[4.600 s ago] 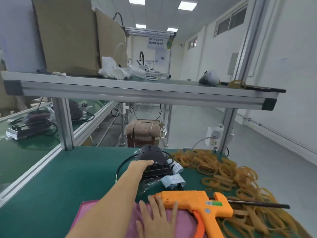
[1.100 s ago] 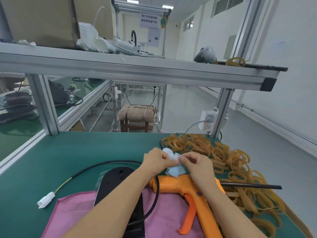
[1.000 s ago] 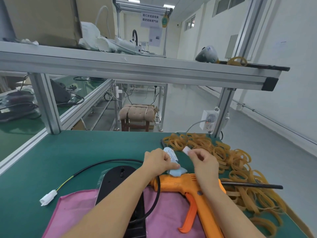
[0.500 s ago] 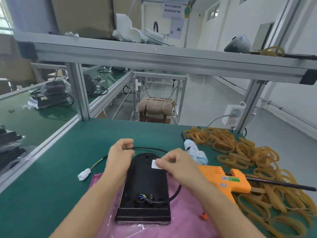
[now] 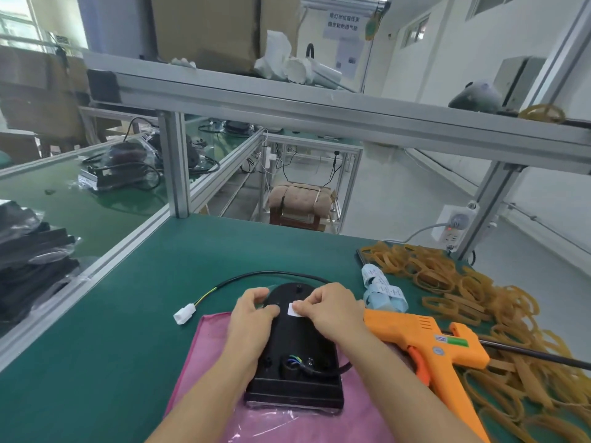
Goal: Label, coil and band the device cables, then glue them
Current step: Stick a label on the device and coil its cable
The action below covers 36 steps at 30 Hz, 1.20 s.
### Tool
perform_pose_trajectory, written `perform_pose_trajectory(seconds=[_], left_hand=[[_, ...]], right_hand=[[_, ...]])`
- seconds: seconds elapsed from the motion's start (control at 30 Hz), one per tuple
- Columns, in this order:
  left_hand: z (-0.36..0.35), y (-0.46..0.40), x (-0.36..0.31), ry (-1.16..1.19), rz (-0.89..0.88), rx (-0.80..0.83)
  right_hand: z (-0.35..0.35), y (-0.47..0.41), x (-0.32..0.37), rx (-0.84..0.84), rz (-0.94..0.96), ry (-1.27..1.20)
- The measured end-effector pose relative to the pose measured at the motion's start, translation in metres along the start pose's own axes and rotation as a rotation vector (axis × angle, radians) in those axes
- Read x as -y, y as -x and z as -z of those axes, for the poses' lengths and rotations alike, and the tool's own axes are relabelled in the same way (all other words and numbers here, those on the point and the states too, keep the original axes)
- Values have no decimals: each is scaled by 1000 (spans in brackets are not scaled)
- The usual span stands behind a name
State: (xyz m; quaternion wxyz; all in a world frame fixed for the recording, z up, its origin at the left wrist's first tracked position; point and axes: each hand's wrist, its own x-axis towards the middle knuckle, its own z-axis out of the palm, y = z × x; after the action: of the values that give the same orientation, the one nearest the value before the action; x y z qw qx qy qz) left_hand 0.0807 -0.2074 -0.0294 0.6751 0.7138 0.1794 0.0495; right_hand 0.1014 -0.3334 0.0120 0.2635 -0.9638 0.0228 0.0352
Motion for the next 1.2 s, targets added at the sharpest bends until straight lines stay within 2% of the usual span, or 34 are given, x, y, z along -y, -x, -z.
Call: perform_pose_trajectory(seconds=[0.23,0.3,0.43,0.5,0.57,0.67,0.73,0.8,0.9,1.03,1.2], left_hand=[[-1,0,-5,-67,7,27],[0,1,-5,-67,9,32],[7,3,-2,-96,6,21],[14,3,0,-140,2,5],[20,4,0,-205,17,31],[23,8,-3,-327,29,129],[20,11,-5,-354,-6,153],[18,14,-7,-333,-28,159],[16,17,-10,-294,-64,229],[6,23,-5,-287,-79,304],[1,30,7,-325,-185,225]], right_hand=[[-4,-5,10,-87,-16,335],[-2,-4,6,-122,-48,347],[7,0,-10,-102,-125,96],[14,7,-25,-188,-85,-44],[22,22,-45,-195,-67,-37],[29,51,-68,69,-103,79],[23,65,-72,178,-100,-92],[14,69,-69,134,-70,-296],[14,72,-65,34,5,-453],[29,73,-64,113,46,-586],[31,66,-63,93,75,-657]])
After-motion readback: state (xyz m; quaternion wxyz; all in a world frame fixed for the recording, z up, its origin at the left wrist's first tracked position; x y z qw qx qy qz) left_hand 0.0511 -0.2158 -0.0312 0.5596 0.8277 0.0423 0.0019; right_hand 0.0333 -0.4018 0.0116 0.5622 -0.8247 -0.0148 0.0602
